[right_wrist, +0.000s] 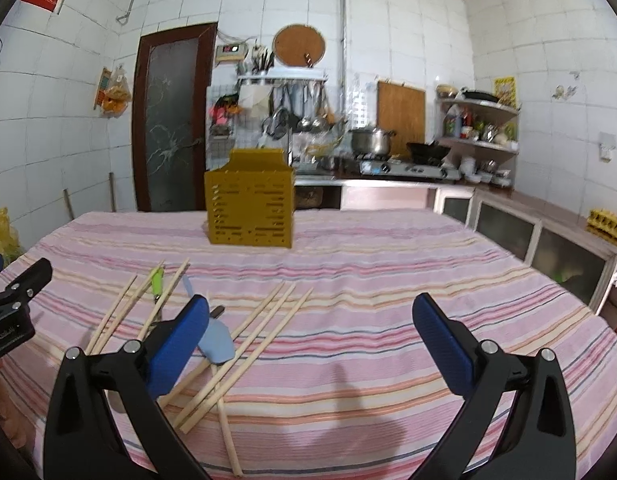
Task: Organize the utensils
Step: 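Lower both tools toward the loose wooden chopsticks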
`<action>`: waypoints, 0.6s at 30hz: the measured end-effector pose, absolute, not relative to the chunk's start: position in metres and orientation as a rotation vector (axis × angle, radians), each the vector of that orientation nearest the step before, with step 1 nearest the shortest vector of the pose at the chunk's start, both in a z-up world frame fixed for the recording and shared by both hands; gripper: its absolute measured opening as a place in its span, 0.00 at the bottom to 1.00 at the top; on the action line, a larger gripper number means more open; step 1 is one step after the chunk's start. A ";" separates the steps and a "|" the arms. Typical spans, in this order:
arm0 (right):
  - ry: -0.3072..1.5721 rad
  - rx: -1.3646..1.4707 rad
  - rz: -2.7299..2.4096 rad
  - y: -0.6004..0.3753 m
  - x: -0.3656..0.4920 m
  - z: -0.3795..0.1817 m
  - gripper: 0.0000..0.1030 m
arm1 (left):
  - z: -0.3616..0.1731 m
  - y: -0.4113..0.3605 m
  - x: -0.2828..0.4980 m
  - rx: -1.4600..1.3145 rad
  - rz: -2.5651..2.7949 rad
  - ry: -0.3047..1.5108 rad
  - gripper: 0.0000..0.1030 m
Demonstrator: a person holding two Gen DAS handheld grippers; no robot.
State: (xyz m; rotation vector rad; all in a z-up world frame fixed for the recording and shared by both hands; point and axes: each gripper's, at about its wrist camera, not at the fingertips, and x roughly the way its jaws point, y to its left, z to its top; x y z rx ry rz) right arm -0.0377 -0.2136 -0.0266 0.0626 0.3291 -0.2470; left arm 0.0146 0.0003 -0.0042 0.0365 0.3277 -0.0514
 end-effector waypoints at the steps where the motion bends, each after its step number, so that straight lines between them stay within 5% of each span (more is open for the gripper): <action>1: 0.336 0.065 -0.239 -0.213 -0.037 -0.028 0.96 | -0.004 0.000 0.017 0.037 -0.051 0.339 0.95; 18: 0.566 0.099 -0.303 -0.240 0.052 -0.024 0.96 | 0.008 -0.007 0.099 0.090 -0.057 0.515 0.95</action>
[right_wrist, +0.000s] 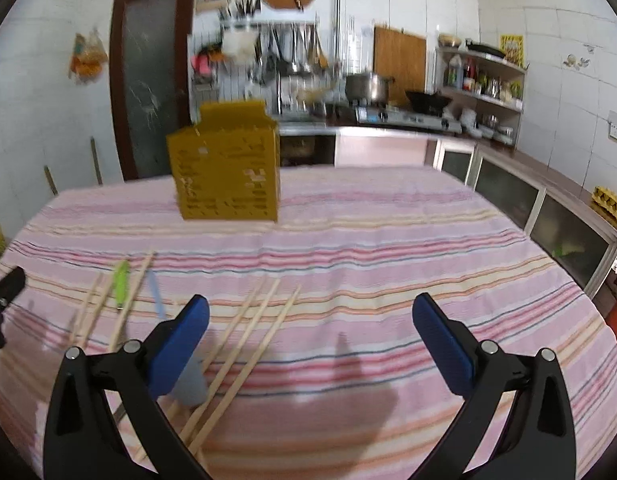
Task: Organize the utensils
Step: 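Lower both tools toward the loose wooden chopsticks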
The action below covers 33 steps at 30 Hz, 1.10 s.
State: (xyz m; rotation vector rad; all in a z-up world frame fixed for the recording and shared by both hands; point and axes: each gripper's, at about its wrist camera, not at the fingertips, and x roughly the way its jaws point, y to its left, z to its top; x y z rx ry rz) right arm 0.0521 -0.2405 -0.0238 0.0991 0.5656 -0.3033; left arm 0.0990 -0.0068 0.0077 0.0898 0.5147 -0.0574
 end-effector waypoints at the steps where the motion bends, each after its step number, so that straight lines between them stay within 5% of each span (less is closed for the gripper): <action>1: 0.595 0.102 -0.310 -0.243 0.063 -0.029 0.96 | 0.006 -0.009 0.106 0.108 -0.050 0.525 0.95; 19: 0.879 0.155 -0.391 -0.263 0.119 -0.086 0.96 | -0.064 -0.004 0.211 0.075 -0.050 0.889 0.95; 33: 0.922 0.218 -0.374 -0.269 0.124 -0.092 0.97 | -0.076 -0.005 0.219 0.069 -0.045 0.953 0.96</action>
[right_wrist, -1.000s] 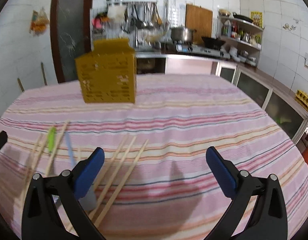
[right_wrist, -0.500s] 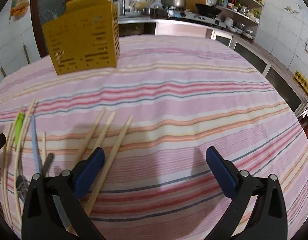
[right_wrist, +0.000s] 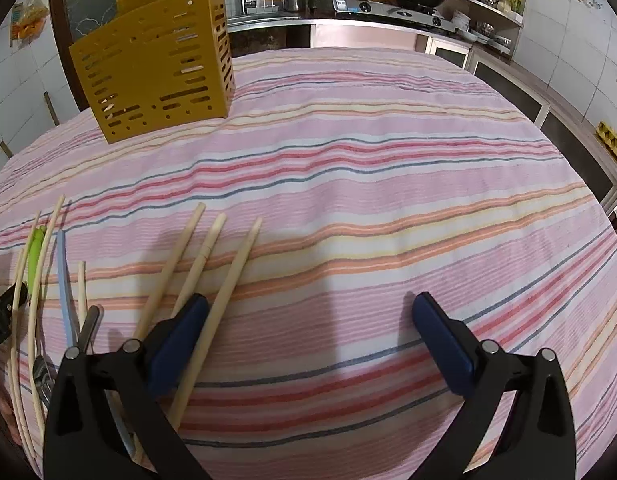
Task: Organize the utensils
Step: 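Lower both tools toward the loose wooden chopsticks, then close the right tool on a wooden chopstick while the left tool grasps another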
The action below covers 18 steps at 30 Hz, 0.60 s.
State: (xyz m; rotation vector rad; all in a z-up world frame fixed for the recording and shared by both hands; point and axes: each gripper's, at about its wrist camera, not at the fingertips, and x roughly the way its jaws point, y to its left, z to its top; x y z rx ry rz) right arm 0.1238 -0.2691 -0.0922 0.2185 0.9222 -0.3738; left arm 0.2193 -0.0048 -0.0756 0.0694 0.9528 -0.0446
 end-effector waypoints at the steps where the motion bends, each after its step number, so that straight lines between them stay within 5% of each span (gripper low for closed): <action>1: 0.924 0.219 -0.374 -0.269 0.124 -0.092 0.97 | -0.076 -0.004 0.220 0.063 -0.047 0.954 0.96; 9: 0.907 0.200 -0.403 -0.264 0.122 -0.090 0.94 | -0.074 -0.005 0.215 0.061 -0.033 0.936 0.95; 14: 0.888 0.187 -0.381 -0.257 0.123 -0.085 0.77 | -0.068 -0.009 0.210 0.065 -0.033 0.922 0.79; 18: 0.877 0.173 -0.363 -0.248 0.125 -0.081 0.51 | -0.064 -0.017 0.204 0.083 -0.060 0.923 0.58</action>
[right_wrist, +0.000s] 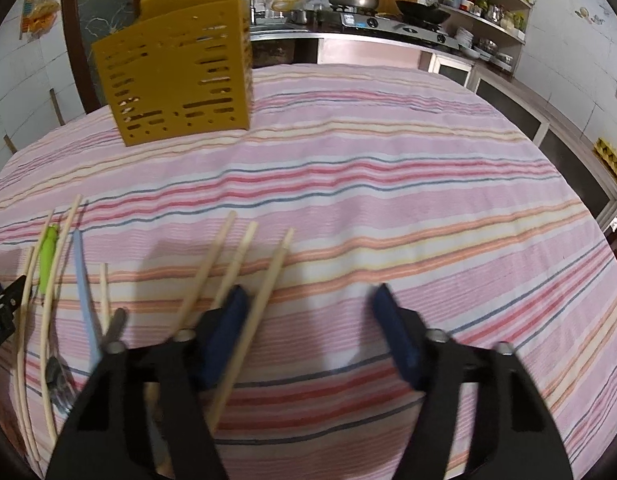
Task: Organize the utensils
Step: 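Close the right tool on a wooden chopstick while the left tool grasps another, then lift both held chopsticks and carry them toward the yellow holder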
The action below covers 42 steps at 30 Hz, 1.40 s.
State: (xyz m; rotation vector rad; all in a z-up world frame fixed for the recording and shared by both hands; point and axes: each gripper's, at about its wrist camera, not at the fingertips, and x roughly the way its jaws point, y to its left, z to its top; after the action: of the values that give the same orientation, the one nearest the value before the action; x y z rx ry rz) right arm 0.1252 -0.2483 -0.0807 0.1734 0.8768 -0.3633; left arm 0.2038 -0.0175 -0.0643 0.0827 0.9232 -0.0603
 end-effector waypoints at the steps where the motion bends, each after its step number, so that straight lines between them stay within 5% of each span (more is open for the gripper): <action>1: 0.875 0.171 -0.362 -0.246 0.126 -0.080 0.46 | -0.063 -0.020 0.202 0.087 -0.068 0.929 0.54; 7: 0.866 0.193 -0.361 -0.246 0.132 -0.076 0.21 | -0.060 -0.027 0.205 0.079 -0.072 0.954 0.36; 14: 0.870 0.190 -0.359 -0.247 0.141 -0.076 0.09 | -0.057 -0.036 0.212 0.057 -0.073 0.980 0.06; 28: 0.791 0.178 -0.325 -0.247 0.142 -0.058 0.06 | -0.049 -0.030 0.215 0.014 -0.078 0.935 0.04; 42: 0.507 0.233 -0.222 -0.250 0.110 0.001 0.06 | 0.024 -0.019 0.173 -0.029 -0.087 0.646 0.04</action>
State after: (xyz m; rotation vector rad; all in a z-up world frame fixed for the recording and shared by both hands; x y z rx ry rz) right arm 0.1097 -0.2503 0.0013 0.2330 0.5073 -0.2225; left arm 0.1734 -0.0185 0.0237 -0.0286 0.6459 -0.0870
